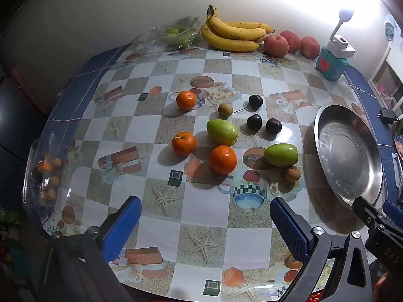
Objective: Organize fruits
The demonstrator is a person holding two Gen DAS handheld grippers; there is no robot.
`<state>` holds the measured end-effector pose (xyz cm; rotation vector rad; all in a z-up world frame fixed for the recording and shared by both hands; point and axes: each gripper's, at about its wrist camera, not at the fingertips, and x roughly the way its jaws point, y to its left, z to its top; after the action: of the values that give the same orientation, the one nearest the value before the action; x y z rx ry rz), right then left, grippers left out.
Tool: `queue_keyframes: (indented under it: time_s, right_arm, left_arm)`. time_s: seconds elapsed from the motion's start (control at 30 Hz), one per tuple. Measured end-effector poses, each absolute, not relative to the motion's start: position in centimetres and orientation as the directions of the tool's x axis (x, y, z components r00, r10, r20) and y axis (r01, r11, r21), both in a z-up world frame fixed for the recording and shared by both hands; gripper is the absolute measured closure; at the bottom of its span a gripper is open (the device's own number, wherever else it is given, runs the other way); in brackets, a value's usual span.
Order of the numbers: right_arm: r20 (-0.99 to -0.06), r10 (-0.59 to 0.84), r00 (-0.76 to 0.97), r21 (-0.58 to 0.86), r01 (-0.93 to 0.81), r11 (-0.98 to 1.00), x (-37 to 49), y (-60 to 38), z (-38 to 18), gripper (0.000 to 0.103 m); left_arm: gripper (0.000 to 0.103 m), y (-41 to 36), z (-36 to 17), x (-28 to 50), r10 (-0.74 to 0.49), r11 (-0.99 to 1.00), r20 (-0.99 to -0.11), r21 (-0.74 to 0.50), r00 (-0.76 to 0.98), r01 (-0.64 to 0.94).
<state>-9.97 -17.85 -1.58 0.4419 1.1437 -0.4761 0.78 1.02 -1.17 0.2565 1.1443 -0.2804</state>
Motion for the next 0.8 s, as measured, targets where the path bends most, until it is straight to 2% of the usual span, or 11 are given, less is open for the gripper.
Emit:
queue_keyframes:
  time_s: [0.8]
  right_arm:
    - [-0.927, -0.14, 0.349, 0.091, 0.569, 0.817, -10.04, -17.88, -1.51, 0.007]
  left_arm:
    - [0.0, 1.18, -1.43, 0.8, -0.082, 0.937, -0.919, 0.062, 0.386, 0.344]
